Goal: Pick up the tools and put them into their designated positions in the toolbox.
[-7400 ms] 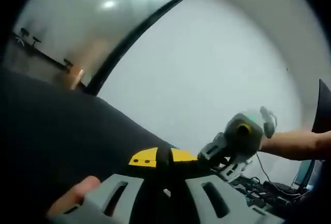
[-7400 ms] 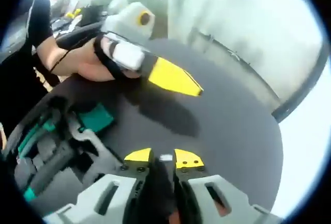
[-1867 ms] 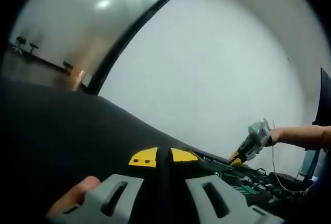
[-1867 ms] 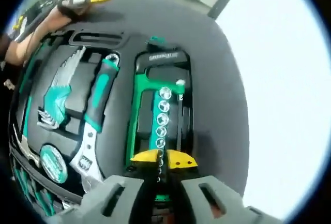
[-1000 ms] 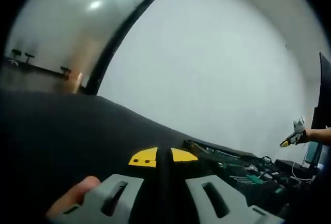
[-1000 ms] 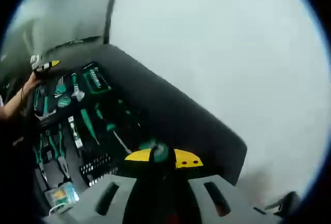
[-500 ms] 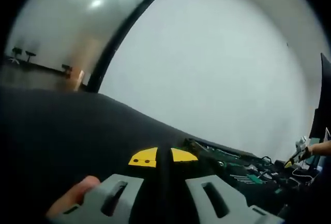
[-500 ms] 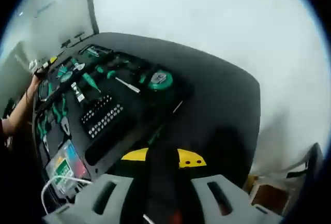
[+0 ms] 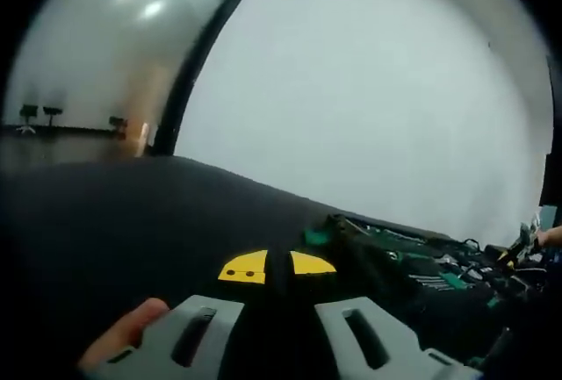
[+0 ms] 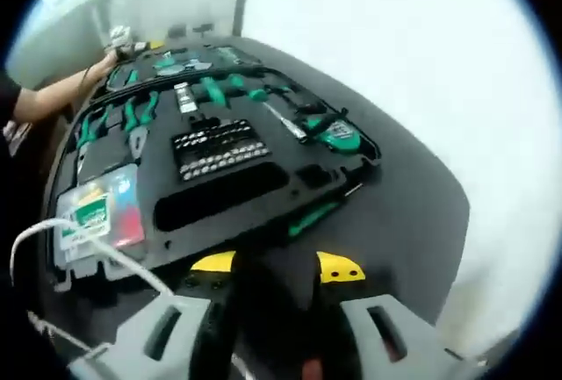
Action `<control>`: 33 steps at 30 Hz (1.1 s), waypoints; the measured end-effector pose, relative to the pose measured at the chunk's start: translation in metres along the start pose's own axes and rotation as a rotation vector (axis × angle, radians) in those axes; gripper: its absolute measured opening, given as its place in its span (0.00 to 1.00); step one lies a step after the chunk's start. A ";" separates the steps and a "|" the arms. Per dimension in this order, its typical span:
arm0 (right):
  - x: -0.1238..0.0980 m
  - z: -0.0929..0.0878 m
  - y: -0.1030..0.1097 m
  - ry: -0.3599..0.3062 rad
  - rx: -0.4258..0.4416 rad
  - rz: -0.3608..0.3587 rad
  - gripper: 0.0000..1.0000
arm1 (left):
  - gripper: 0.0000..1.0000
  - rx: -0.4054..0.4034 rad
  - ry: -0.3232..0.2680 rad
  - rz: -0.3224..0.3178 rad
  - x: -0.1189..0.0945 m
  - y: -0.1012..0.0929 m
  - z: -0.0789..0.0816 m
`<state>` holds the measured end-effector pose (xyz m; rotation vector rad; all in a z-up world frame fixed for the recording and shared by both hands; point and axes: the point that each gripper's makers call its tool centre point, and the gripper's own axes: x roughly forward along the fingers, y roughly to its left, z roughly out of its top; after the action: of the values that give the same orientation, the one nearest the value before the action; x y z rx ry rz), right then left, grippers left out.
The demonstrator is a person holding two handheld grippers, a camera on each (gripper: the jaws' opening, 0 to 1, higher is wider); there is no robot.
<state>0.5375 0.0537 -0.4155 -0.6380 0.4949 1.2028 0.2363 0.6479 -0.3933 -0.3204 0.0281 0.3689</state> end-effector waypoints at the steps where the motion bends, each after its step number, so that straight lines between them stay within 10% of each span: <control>1: 0.002 0.000 -0.003 0.010 0.000 -0.014 0.30 | 0.10 0.003 0.004 0.002 0.000 0.000 -0.001; 6: 0.005 -0.016 -0.017 0.123 -0.093 -0.079 0.12 | 0.10 0.015 0.010 0.006 -0.001 -0.001 -0.002; 15: -0.003 -0.017 -0.039 0.129 -0.029 -0.169 0.25 | 0.10 0.038 0.023 -0.010 0.002 -0.003 -0.004; 21: 0.019 -0.009 -0.069 0.092 0.183 -0.286 0.30 | 0.10 0.044 0.026 -0.016 0.003 -0.003 -0.004; 24: 0.034 -0.009 -0.054 0.100 0.376 -0.160 0.09 | 0.10 0.045 0.027 -0.016 0.003 -0.003 -0.005; 27: 0.021 -0.013 -0.079 0.155 0.426 -0.260 0.08 | 0.10 0.044 0.031 -0.022 0.003 -0.004 -0.006; 33: -0.015 -0.020 -0.053 0.186 0.555 -0.253 0.08 | 0.10 0.033 0.009 -0.053 0.004 -0.005 0.000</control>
<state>0.5838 0.0174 -0.4104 -0.3195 0.8405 0.7213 0.2421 0.6445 -0.3922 -0.2900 0.0339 0.3142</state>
